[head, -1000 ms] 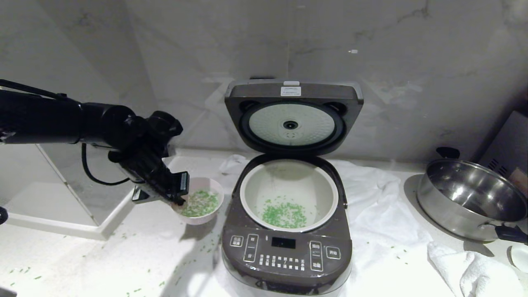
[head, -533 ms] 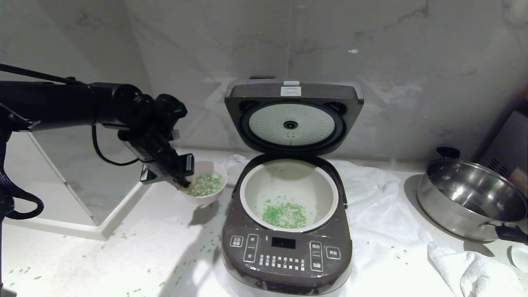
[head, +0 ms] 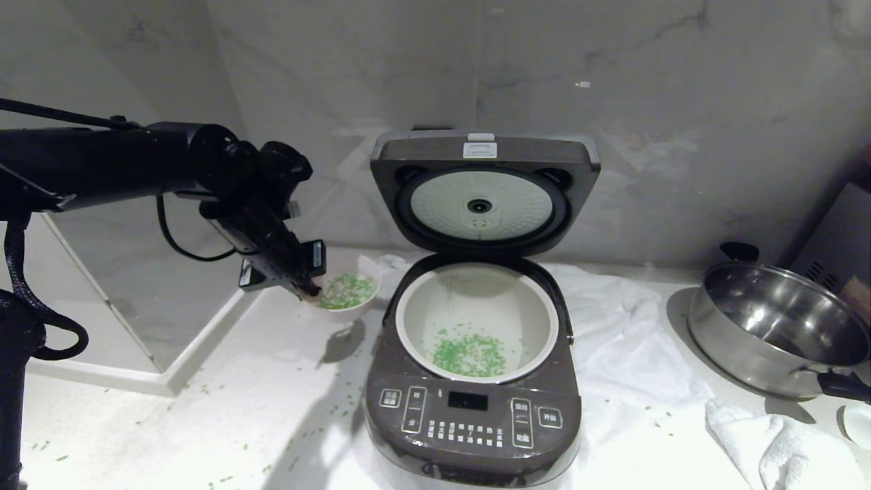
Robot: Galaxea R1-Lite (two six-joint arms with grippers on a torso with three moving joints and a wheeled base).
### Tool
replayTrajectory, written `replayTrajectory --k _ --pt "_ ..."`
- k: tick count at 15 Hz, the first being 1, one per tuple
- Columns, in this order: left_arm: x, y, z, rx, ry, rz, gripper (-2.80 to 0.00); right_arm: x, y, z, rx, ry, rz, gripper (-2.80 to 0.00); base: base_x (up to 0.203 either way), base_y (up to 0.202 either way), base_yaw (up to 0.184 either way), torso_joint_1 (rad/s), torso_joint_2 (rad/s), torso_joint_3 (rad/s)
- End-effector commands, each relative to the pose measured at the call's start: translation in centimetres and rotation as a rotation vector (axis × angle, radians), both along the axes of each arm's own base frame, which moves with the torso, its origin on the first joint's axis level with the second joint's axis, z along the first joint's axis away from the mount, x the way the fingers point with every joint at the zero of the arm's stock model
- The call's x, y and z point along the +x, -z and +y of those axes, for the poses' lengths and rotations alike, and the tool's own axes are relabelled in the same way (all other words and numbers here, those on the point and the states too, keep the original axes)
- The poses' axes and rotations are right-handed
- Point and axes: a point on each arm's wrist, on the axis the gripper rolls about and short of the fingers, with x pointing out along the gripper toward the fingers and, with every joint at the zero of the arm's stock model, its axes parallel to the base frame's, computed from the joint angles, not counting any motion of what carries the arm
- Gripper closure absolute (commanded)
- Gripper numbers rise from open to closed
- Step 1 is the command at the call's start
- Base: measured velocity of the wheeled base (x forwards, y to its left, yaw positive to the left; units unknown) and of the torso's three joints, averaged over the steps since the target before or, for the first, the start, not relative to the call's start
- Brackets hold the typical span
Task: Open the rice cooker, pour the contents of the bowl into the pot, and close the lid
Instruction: Pour the water from the bowl into the rice cooker
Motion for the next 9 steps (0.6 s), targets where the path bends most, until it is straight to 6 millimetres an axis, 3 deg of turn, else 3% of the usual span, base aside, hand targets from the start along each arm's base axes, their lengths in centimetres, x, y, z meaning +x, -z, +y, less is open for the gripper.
replayTrajectory --k 1,5,9 --pt "-1.0 -1.4 -0.4 -0.018 0.011 -0.03 0.0 0.0 0.0 0.0 0.0 0.0 0.002 0.0 0.0 0.0 0.0 0.0 0.0 0.0" --pt "-2.2 -3.2 -0.8 -0.093 0.039 -0.062 0.0 0.0 0.0 0.0 0.0 0.0 0.002 0.0 0.0 0.0 0.0 0.0 0.0 0.0" --pt "-3.2 -3.7 -2.6 -0.11 0.075 -0.067 0.0 0.0 0.0 0.0 0.0 0.0 0.002 0.0 0.0 0.0 0.0 0.0 0.0 0.0"
